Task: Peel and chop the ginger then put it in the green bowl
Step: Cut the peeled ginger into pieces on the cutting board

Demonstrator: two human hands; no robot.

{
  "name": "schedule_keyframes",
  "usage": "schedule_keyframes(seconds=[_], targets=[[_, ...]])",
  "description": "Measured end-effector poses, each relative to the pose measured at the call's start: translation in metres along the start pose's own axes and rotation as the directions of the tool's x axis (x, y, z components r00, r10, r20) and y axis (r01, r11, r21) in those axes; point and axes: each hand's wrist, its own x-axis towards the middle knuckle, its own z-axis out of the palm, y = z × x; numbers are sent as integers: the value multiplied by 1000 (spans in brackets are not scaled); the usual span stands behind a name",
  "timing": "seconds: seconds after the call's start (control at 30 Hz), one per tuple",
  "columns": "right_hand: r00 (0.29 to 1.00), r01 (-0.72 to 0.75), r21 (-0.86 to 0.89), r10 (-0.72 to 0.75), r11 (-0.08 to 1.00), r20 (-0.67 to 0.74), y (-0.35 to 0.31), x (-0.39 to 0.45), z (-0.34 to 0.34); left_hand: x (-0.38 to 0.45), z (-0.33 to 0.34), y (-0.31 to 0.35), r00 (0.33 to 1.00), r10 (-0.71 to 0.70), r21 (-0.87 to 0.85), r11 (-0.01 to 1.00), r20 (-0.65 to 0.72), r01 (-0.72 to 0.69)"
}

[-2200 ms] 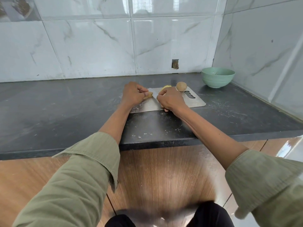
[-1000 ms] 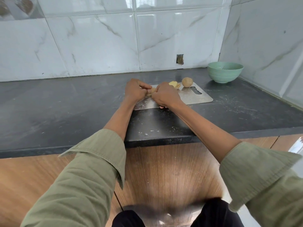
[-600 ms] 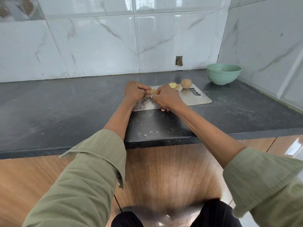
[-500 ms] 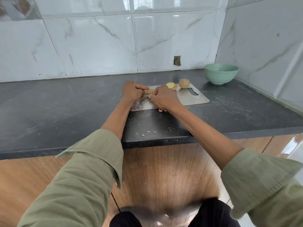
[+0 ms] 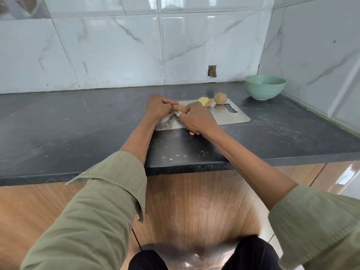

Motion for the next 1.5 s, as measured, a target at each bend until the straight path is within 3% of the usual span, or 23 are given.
schedule_keyframes(seconds=[0.53,0.93,1.17,1.37,1.5], targets=[[999,-41,21,41,999,-7,-6,7,6,0,1,0,1000,-5,17,1000,9,5],[999,-35,180,28,983,41,-6,0,0,-3,-1,1,1000,22,19,1000,6,-22],[976,-116,300,52,947,210,16,-17,-34,-3,-1,3,1000,22,43,999,3,-23],[896,-266,349,97,899,434,46,-21,-87,-8,2,7,1000,14,76,997,-5,-13],[902,-280,371,111,885,417,72,-24,-119,-9,4,9,1000,8,102,995,-21,-6]])
